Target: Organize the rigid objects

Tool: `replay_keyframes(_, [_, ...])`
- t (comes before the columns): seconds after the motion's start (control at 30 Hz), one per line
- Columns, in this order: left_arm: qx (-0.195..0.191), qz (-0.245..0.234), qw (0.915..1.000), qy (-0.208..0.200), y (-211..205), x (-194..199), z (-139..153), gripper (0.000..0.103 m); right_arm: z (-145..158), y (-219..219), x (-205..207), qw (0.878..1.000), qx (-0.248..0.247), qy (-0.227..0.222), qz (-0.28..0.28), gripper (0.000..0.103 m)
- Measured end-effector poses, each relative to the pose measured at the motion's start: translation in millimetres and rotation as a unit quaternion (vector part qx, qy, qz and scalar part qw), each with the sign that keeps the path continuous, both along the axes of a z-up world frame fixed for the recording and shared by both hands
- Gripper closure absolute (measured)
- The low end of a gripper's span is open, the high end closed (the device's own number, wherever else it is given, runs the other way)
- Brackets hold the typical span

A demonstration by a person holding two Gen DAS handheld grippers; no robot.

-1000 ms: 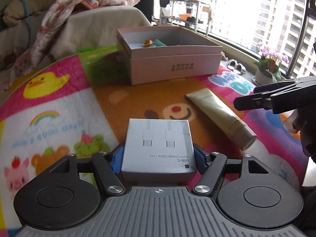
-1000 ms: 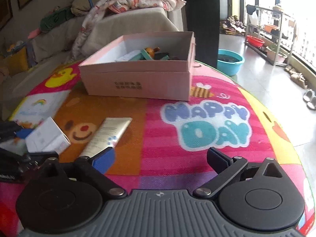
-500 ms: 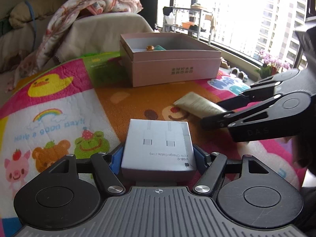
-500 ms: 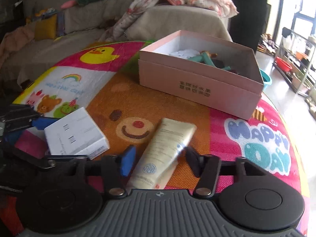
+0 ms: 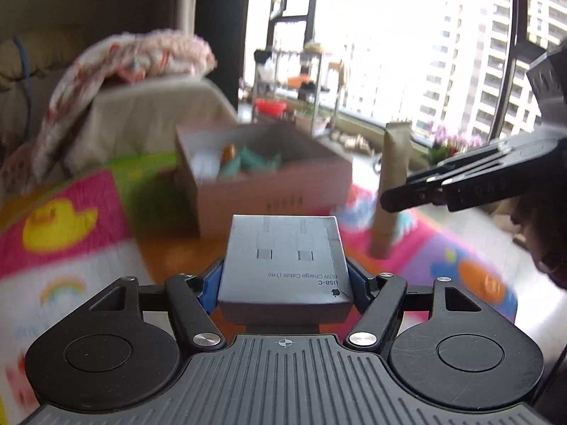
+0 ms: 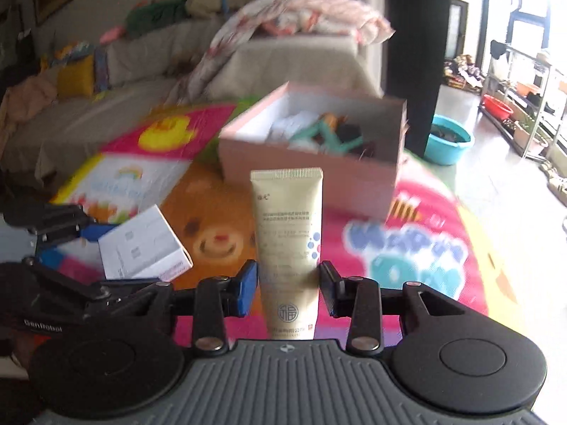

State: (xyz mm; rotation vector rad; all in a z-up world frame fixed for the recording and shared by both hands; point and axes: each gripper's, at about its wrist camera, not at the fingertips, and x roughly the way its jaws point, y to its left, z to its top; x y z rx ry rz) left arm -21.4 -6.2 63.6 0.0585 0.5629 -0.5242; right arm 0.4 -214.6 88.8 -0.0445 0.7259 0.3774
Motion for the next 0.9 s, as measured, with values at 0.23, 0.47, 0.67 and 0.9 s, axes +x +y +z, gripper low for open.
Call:
replay_keyframes(0.23, [-0.035,0.016,0.9978,-0.055,-12.3,86.2,55.0,0.029,47.7,-23.0,82.1,0.997,0.041,-0.041,-0.046,0.098])
replay_keyframes(0.47, [-0.055,0.018,0.9983,-0.001,-0.7,78.8,30.4,0.029,36.9,-27.2,84.7,0.997,0.007,-0.053,-0.059,0.098])
replay_keyframes(0.67, [-0.045,0.04,0.9953,0.075,14.5,40.4,-17.8,0.029,-14.4,-28.0,55.4,0.999,-0.009,0.005,-0.038,0.035])
replay_keyframes(0.9, [-0.018,0.053,0.991,0.121,12.8,8.1,-53.8,0.029,-46.0,-10.2,32.3,0.998,0.025,0.058,0.001,0.03])
